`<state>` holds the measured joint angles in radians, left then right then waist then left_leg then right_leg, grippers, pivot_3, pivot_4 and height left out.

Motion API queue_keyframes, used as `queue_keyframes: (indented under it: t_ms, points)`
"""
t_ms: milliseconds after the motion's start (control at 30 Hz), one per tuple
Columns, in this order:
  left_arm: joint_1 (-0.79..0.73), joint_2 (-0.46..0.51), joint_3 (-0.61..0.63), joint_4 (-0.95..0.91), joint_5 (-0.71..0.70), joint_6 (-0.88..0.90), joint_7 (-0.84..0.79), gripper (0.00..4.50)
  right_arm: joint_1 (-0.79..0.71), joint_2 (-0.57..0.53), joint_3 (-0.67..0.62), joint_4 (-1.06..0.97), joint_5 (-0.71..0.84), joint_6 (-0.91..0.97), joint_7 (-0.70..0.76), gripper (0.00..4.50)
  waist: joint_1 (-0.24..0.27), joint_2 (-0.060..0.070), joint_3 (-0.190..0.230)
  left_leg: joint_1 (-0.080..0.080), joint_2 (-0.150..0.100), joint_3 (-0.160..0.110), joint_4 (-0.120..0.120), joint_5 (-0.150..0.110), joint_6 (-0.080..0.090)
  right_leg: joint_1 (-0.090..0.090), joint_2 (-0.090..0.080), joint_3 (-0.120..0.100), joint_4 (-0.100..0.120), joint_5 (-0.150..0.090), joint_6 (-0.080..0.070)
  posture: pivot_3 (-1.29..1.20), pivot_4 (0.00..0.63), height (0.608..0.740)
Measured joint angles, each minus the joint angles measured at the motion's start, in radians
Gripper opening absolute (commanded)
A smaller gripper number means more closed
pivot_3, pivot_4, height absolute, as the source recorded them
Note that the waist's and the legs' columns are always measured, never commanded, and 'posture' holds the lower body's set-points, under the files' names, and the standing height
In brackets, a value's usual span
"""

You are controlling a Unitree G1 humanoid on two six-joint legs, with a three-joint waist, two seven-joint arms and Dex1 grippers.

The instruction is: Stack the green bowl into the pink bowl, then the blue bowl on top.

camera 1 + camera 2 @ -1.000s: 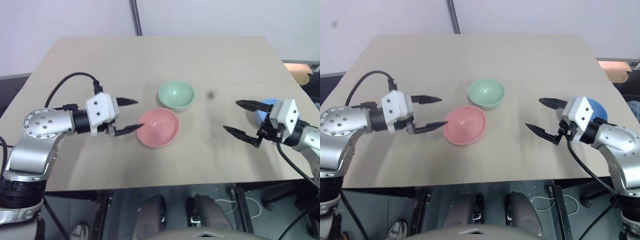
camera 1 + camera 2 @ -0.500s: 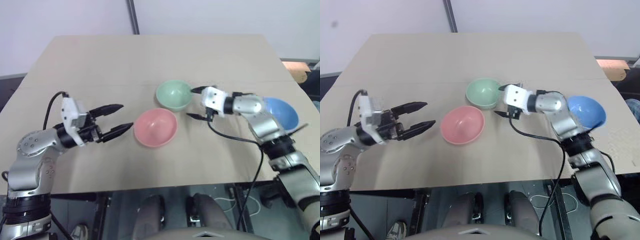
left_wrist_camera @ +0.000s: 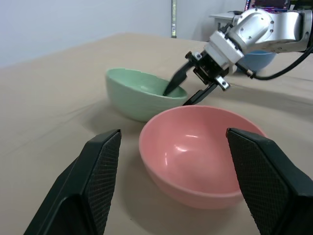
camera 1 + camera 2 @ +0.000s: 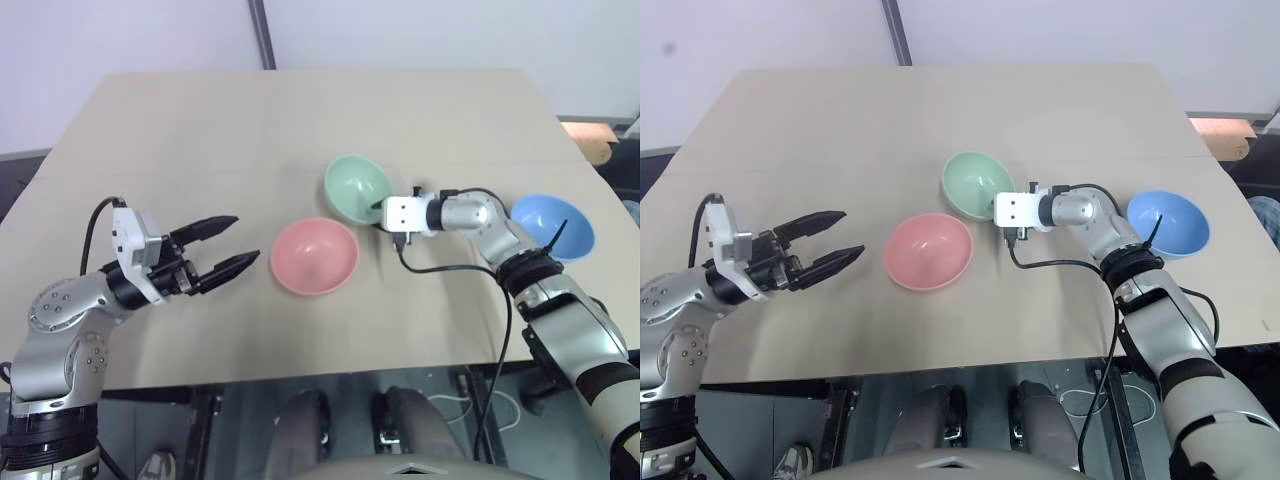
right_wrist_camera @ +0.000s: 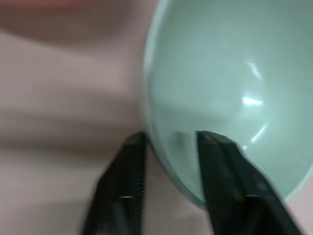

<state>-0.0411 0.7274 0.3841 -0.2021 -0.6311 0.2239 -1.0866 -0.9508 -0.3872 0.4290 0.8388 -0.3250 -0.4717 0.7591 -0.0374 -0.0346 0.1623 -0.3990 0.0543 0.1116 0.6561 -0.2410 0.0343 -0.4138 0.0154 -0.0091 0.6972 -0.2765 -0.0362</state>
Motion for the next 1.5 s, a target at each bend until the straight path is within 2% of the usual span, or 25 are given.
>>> queue_keyframes:
  t_ms: [167, 300, 367, 533, 633, 733, 833, 967, 1000, 1167, 1233, 1300, 1400, 1500]
  points:
    - [-0.002, -0.027, 0.0, -0.007, -0.001, -0.017, 0.02, 3.64, -0.032, -0.012, -0.003, -0.001, -0.03, -0.05, -0.036, 0.55, -0.001, 0.0, 0.0, 0.0, 0.0, 0.0, 0.0, 0.0, 0.0, 0.0, 0.0, 0.0, 0.0, 0.0, 0.0, 0.0, 0.15, 0.74]
    - [-0.022, -0.052, -0.005, 0.002, 0.009, -0.043, 0.033, 3.64, -0.031, -0.033, -0.016, -0.091, 0.003, -0.052, 0.011, 0.55, 0.0, 0.0, 0.0, 0.0, 0.0, 0.0, 0.0, 0.0, 0.0, 0.0, 0.0, 0.0, 0.0, 0.0, 0.0, 0.0, 0.15, 0.74]
    - [-0.035, -0.062, -0.009, 0.023, 0.02, -0.06, 0.041, 3.64, -0.017, -0.048, -0.034, -0.223, 0.063, -0.035, 0.083, 0.55, -0.003, 0.0, 0.0, 0.0, 0.0, 0.0, -0.001, 0.0, 0.0, 0.0, 0.0, 0.0, 0.0, 0.0, 0.0, 0.0, 0.15, 0.74]
    - [-0.045, -0.068, -0.022, 0.086, 0.04, -0.086, 0.039, 3.64, 0.112, -0.139, -0.045, -0.763, 0.362, 0.306, 0.366, 0.55, 0.005, 0.001, 0.0, -0.001, 0.001, -0.001, -0.002, 0.0, 0.0, 0.0, 0.0, -0.001, -0.001, 0.0, 0.0, 0.0, 0.15, 0.74]
    - [-0.055, -0.067, -0.024, 0.112, 0.042, -0.096, 0.034, 3.64, 0.128, -0.159, -0.037, -0.944, 0.412, 0.452, 0.423, 0.55, 0.003, 0.0, 0.0, 0.001, 0.001, -0.001, -0.002, -0.001, 0.001, 0.001, -0.001, -0.001, -0.001, 0.0, 0.0, 0.0, 0.15, 0.74]
    - [-0.07, -0.066, -0.029, 0.134, 0.046, -0.105, 0.028, 3.64, 0.157, -0.159, 0.004, -1.009, 0.413, 0.525, 0.453, 0.55, 0.004, 0.0, 0.0, 0.002, 0.0, -0.002, -0.001, -0.001, 0.001, 0.001, -0.001, -0.002, 0.0, 0.0, 0.0, 0.0, 0.15, 0.74]
    - [-0.077, -0.066, -0.033, 0.138, 0.052, -0.106, 0.019, 3.64, 0.203, -0.157, 0.066, -1.013, 0.37, 0.554, 0.458, 1.45, 0.004, 0.0, 0.0, 0.001, 0.0, -0.002, -0.001, 0.0, 0.001, 0.001, -0.001, -0.002, 0.0, 0.0, 0.0, 0.0, 0.15, 0.74]
    - [-0.095, -0.067, -0.04, 0.138, 0.049, -0.104, 0.012, 3.64, 0.209, -0.15, 0.068, -1.009, 0.319, 0.554, 0.411, 3.28, 0.005, 0.0, 0.0, 0.001, 0.0, -0.002, 0.0, 0.0, 0.0, 0.001, 0.0, -0.002, 0.0, 0.0, 0.0, 0.0, 0.15, 0.74]
    - [-0.099, -0.067, -0.04, 0.138, 0.042, -0.102, 0.007, 3.64, 0.212, -0.149, 0.057, -1.01, 0.313, 0.558, 0.39, 3.28, 0.005, 0.0, 0.0, 0.001, 0.0, -0.002, 0.0, 0.0, 0.0, 0.001, 0.0, -0.002, 0.0, 0.0, 0.0, 0.0, 0.15, 0.74]
    - [-0.074, -0.061, -0.042, 0.129, -0.042, -0.056, -0.079, 3.64, 0.291, -0.163, -0.165, -1.18, 0.454, 0.825, 0.283, 3.28, 0.007, -0.001, 0.0, -0.001, 0.0, -0.002, -0.001, 0.0, 0.0, 0.0, -0.001, -0.002, -0.002, 0.0, 0.0, 0.0, 0.15, 0.74]
    - [-0.071, -0.036, -0.046, 0.085, -0.095, -0.005, -0.128, 3.64, 0.352, -0.219, -0.327, -1.311, 0.526, 1.005, 0.213, 3.28, 0.014, -0.001, 0.0, -0.002, 0.0, -0.004, -0.001, 0.0, -0.001, 0.0, -0.001, -0.003, -0.002, 0.0, 0.0, 0.0, 0.15, 0.74]
    - [-0.081, -0.014, -0.046, 0.065, -0.124, 0.026, -0.148, 3.64, 0.396, -0.256, -0.399, -1.339, 0.528, 1.075, 0.175, 3.28, 0.021, -0.001, 0.0, -0.001, 0.0, -0.004, -0.001, 0.0, -0.001, 0.001, -0.001, -0.003, -0.002, 0.0, 0.0, 0.0, 0.15, 0.74]
    - [-0.123, 0.037, -0.063, 0.044, -0.17, 0.092, -0.211, 3.64, 0.572, -0.364, -0.512, -1.345, 0.463, 1.158, 0.082, 3.28, 0.03, -0.002, 0.0, -0.001, -0.001, -0.004, -0.001, 0.0, 0.0, 0.002, -0.002, -0.004, -0.003, -0.001, 0.0, 0.0, 0.15, 0.74]
    - [-0.183, 0.063, -0.108, 0.041, -0.186, 0.133, -0.268, 3.64, 0.682, -0.381, -0.577, -1.295, 0.424, 1.196, 0.007, 3.28, 0.021, -0.001, 0.0, 0.0, -0.001, -0.002, -0.001, 0.0, 0.0, 0.001, -0.001, -0.002, -0.002, -0.003, 0.004, 0.0, 0.15, 0.74]
